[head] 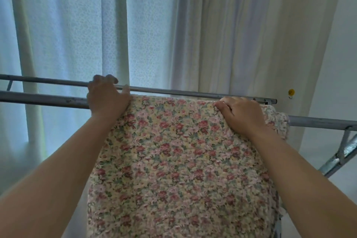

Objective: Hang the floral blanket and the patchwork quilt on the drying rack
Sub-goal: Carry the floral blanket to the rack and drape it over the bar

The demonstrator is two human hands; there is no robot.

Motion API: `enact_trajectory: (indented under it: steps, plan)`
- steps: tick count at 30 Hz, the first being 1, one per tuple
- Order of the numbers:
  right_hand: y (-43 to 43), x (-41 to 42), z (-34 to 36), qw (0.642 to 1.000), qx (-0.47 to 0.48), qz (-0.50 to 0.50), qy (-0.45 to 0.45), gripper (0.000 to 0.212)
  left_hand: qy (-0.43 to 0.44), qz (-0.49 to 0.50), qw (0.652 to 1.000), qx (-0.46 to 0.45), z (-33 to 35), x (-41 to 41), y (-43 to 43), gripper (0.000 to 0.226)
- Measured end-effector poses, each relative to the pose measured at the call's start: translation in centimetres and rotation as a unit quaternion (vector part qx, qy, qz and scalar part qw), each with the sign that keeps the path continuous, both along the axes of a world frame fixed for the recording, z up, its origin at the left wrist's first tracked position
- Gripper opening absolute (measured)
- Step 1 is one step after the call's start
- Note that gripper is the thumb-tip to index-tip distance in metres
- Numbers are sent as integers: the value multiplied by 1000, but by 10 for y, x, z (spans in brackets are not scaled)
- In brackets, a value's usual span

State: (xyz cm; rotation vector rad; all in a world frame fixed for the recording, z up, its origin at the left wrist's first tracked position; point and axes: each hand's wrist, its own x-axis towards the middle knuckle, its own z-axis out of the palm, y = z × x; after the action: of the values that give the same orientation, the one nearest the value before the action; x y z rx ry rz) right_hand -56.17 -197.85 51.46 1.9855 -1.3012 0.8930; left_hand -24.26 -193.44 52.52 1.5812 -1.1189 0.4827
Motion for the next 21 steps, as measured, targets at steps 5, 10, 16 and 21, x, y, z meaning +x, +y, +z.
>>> enact_trajectory:
  steps: [5,10,16,21]
  plan:
    - [4,3,-1,1000,-28,5,-4,72,232,-39,970,-53,-71,10,34,43]
    - [7,7,-1,999,-34,2,-5,73,263,-97,960,-2,-95,16,52,48]
    - [15,14,-8,995,-53,-47,-69,67,316,-204,921,101,-83,11,55,34]
    - [23,26,-13,987,-118,-74,-82,39,489,-327,805,71,-69,-7,66,16]
